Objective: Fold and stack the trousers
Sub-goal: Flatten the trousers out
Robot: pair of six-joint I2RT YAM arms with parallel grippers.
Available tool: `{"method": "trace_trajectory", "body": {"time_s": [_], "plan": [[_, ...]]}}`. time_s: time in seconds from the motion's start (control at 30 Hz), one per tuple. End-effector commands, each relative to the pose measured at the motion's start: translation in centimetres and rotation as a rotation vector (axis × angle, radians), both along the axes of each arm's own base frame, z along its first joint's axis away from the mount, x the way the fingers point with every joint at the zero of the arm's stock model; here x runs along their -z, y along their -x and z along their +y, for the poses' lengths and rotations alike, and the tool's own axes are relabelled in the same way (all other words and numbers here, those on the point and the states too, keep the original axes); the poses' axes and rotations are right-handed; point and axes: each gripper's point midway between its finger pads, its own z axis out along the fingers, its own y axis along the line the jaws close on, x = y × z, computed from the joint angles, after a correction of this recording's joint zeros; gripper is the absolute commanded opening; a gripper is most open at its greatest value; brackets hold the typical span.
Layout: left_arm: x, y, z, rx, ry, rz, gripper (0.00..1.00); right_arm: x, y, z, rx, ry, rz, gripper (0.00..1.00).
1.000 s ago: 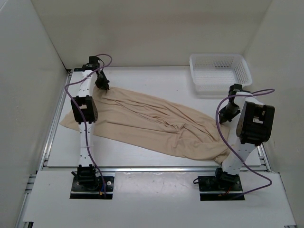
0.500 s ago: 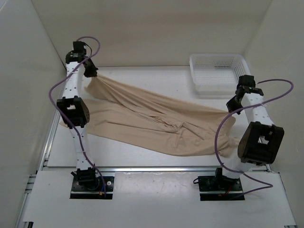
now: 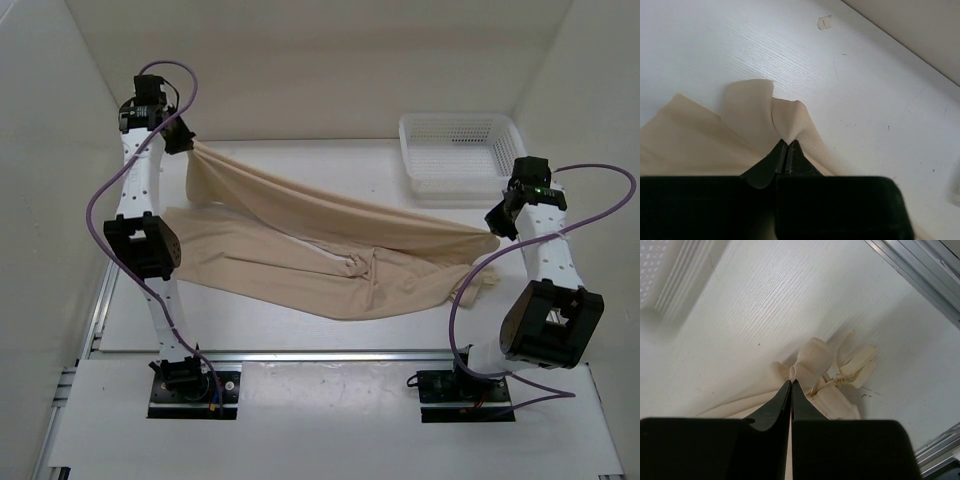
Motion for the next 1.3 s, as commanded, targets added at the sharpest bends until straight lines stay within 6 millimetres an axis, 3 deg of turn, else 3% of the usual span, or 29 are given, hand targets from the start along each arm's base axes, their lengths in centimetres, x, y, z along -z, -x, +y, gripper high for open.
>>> {"method": "trace_trajectory", "body": {"time_s": [0.0,0.03,0.1,0.13,0.17,0.27,0.3,0.33,0.37,0.4,0.43,0.47,0.5,0.53,0.6,0.63,0.7,0.73,0.77,0.8,0.83,0.87,0.9,1.0,1.03,1.07,1.13,1.17,1.27], "plan": [[-5.5,0.6,0.7,-0.018,-0.037,-0.125,0.10,-2.0,-0.1,-1.0,0.023,0.042,-0.035,0.00],[-5.9,0.1,0.8,-0.018,-0.039,-0.142,0.10,-2.1,-0.4,-1.1,0.023,0.043,-0.038,0.00],[-4.0,-1.4,0.8,-0.011,-0.030,-0.121,0.10,-2.4,-1.6,-1.2,0.018,0.037,-0.046,0.00],[-4.7,-2.3,0.7,-0.004,-0.027,-0.154,0.10,-1.8,-2.3,-1.1,0.012,0.024,-0.030,0.00],[-2.1,-3.9,0.7,-0.003,-0.011,-0.127,0.10,-2.8,-3.6,-1.4,0.021,0.026,-0.067,0.00],[-1.3,-7.0,-0.6,0.031,0.035,-0.186,0.10,-2.2,-6.4,-1.5,-0.005,0.011,-0.082,0.00],[0.6,-8.4,-0.7,0.035,0.051,-0.190,0.10,-3.4,-7.8,-1.4,-0.040,0.009,-0.119,0.20],[-0.1,-9.0,-1.3,0.049,0.082,-0.221,0.18,-2.9,-8.6,-0.2,-0.079,-0.036,-0.106,0.36],[0.2,-9.2,-1.5,0.062,0.093,-0.220,0.73,-3.4,-8.6,-0.2,-0.079,-0.035,-0.112,0.51],[0.2,-9.2,-1.8,0.074,0.103,-0.221,0.92,-3.4,-8.8,0.7,-0.097,-0.023,-0.109,0.70],[-0.9,-8.8,-1.8,0.082,0.093,-0.234,1.00,-4.5,-8.3,0.8,-0.103,0.003,-0.130,0.75],[-0.7,-8.3,-1.8,0.097,0.076,-0.219,1.00,-4.7,-7.6,0.6,-0.093,0.015,-0.123,0.78],[-3.5,-7.4,-1.5,0.097,0.047,-0.258,1.00,-3.7,-6.6,0.6,-0.087,0.017,-0.096,0.79],[-4.5,-6.8,-1.5,0.109,0.031,-0.269,1.00,-4.4,-5.9,0.8,-0.079,0.016,-0.116,0.79],[-5.7,-5.3,-0.5,0.102,-0.015,-0.266,1.00,-4.0,-4.6,1.0,-0.079,0.013,-0.106,0.79],[-8.6,-3.9,-0.7,0.103,-0.023,-0.308,1.00,-3.4,-3.3,1.6,-0.097,0.015,-0.090,0.78],[-8.5,-2.3,1.2,0.073,-0.046,-0.277,1.00,-3.4,-2.0,2.2,-0.121,0.014,-0.092,0.73],[-9.8,-1.3,1.5,0.064,-0.051,-0.293,0.89,-2.3,-1.0,2.4,-0.129,0.013,-0.062,0.66],[-9.5,-0.8,1.7,0.064,-0.064,-0.281,0.65,-2.0,-0.5,2.8,-0.147,0.016,-0.055,0.61],[-7.6,-0.2,2.8,0.030,-0.072,-0.220,0.22,-1.7,0.1,2.6,-0.138,0.028,-0.044,0.53],[-6.6,0.4,3.6,0.011,-0.073,-0.186,0.10,-1.7,0.8,2.5,-0.133,0.037,-0.048,0.46],[-5.5,0.6,3.6,0.011,-0.068,-0.158,0.10,-0.4,2.0,2.7,-0.122,0.022,-0.009,0.32],[-3.8,0.9,4.2,-0.008,-0.053,-0.112,0.14,0.1,2.5,3.1,-0.122,0.002,-0.002,0.26],[3.1,1.2,4.9,-0.028,-0.010,0.065,0.49,2.7,4.4,4.9,-0.136,-0.111,0.050,0.25],[4.4,1.1,4.9,-0.027,-0.004,0.097,0.76,3.3,4.8,5.4,-0.128,-0.140,0.063,0.30],[7.8,0.8,4.7,-0.017,0.022,0.169,0.78,4.3,5.5,5.8,-0.135,-0.163,0.090,0.40],[10.3,0.5,4.4,-0.006,0.046,0.217,0.81,4.9,5.8,6.5,-0.140,-0.201,0.096,0.48],[12.9,0.4,4.4,-0.015,0.062,0.264,0.82,5.2,6.0,6.8,-0.136,-0.216,0.102,0.50],[14.9,-0.1,3.9,-0.022,0.078,0.294,0.82,5.5,6.0,7.0,-0.141,-0.226,0.102,0.52]]}}
